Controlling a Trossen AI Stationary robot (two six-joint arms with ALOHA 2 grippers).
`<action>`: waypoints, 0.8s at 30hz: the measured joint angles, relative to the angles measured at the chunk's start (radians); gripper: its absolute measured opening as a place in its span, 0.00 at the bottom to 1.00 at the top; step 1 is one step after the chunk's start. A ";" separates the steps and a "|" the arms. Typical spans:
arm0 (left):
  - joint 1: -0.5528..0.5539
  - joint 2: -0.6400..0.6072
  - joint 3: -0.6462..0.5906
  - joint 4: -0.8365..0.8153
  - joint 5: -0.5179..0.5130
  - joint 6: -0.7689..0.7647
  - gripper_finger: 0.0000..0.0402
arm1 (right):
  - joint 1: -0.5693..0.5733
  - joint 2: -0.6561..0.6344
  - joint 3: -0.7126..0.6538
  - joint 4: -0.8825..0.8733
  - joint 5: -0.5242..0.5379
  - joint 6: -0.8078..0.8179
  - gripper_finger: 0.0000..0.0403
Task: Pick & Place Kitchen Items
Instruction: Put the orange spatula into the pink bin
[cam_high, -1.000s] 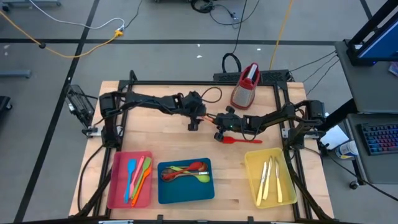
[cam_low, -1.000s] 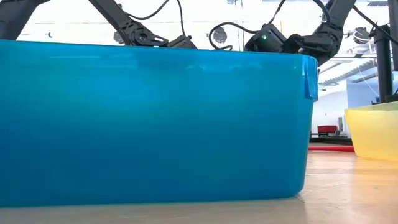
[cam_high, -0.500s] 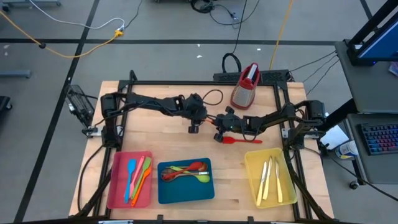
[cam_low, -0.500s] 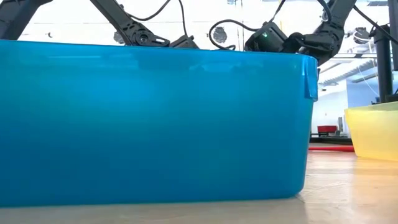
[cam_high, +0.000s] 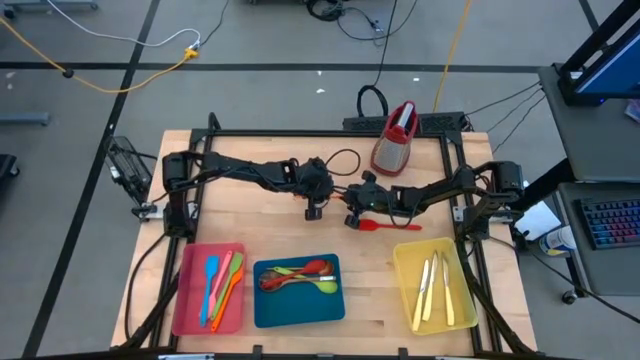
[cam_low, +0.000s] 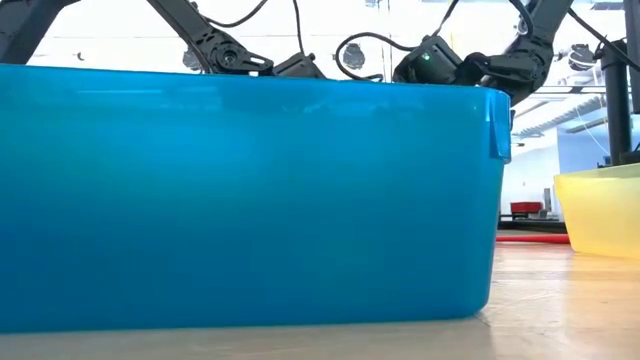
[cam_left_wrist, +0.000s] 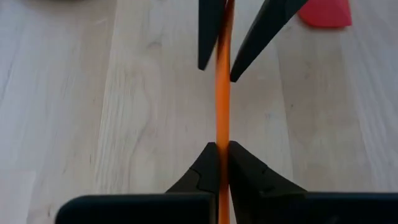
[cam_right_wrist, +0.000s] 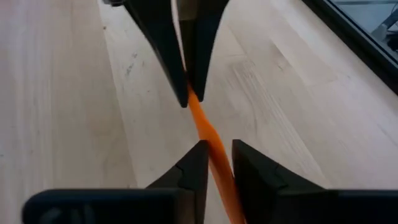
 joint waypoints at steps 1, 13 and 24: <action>-0.007 0.000 0.000 -0.002 -0.019 -0.016 0.03 | 0.001 0.000 0.000 0.000 0.000 -0.002 0.18; -0.057 -0.015 0.001 -0.075 -0.110 -0.083 0.03 | 0.010 -0.026 0.002 0.005 -0.022 -0.057 0.42; -0.106 -0.234 0.002 -0.294 -0.293 -0.221 0.04 | 0.083 -0.244 0.002 -0.054 -0.023 -0.064 0.41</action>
